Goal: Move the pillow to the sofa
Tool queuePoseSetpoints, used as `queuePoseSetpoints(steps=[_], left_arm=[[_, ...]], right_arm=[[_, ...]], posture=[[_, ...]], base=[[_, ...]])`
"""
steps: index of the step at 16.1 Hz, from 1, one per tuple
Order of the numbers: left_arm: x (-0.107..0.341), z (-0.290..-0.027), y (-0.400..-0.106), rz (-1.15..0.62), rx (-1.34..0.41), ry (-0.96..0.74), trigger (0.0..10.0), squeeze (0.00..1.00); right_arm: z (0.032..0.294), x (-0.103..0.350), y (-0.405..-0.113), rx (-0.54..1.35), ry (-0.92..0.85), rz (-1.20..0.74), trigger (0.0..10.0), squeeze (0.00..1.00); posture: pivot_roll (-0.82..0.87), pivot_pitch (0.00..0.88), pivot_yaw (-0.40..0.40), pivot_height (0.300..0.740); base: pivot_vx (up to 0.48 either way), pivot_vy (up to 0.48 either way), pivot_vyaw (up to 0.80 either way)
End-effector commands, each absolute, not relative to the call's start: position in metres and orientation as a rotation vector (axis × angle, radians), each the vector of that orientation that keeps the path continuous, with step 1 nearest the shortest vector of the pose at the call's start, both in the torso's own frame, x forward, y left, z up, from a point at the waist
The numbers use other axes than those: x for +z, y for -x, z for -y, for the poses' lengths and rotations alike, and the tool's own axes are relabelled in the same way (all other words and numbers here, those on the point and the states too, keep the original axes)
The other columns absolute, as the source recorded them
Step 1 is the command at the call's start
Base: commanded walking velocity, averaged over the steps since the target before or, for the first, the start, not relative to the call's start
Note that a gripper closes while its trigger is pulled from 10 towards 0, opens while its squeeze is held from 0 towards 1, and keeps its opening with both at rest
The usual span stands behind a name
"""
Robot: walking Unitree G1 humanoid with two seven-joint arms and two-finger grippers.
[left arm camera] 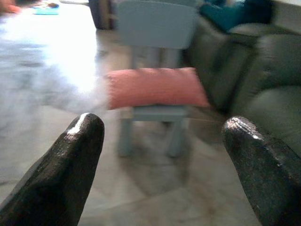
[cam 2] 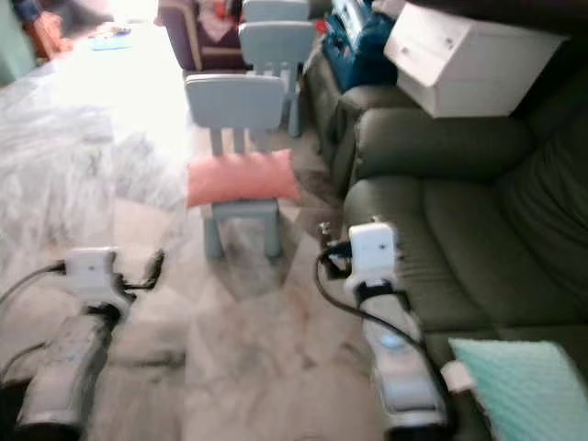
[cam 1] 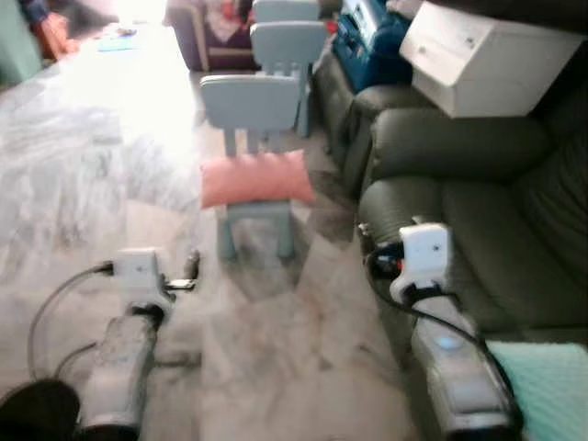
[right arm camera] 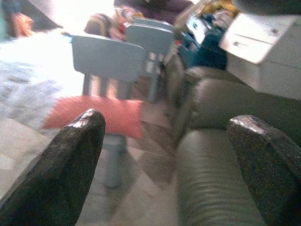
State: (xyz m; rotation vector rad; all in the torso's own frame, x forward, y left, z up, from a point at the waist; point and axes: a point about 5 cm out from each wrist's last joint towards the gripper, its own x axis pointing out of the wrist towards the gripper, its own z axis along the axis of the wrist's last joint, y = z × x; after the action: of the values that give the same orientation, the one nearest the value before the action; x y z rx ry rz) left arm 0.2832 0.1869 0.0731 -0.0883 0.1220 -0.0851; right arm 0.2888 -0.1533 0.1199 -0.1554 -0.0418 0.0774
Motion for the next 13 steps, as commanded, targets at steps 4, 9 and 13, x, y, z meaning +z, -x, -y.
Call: queuePoseSetpoints(steps=[4, 9, 13], left_arm=[[0.072, -0.193, -0.284, -0.141, -0.039, 0.089, 10.0, 0.0], [0.077, -0.191, -0.287, -0.118, -0.058, 0.091, 10.0, 0.0], [0.09, -0.192, -0.298, -0.08, -0.033, 0.105, 10.0, 0.0]], right_arm=[[0.148, 0.127, -0.29, 0.087, 0.146, 0.074, 10.0, 0.0], [0.148, 0.127, -0.29, 0.087, 0.144, 0.075, 10.0, 0.0], [0.144, 0.129, -0.294, 0.092, 0.144, 0.085, 10.0, 0.0]], posture=[[-0.09, 0.072, -0.03, 0.74], [-0.09, 0.07, -0.029, 0.74], [-0.09, 0.06, -0.018, 0.74]], base=[[0.192, 0.143, 0.0], [0.0, 0.0, 0.0], [0.0, 0.0, 0.0]])
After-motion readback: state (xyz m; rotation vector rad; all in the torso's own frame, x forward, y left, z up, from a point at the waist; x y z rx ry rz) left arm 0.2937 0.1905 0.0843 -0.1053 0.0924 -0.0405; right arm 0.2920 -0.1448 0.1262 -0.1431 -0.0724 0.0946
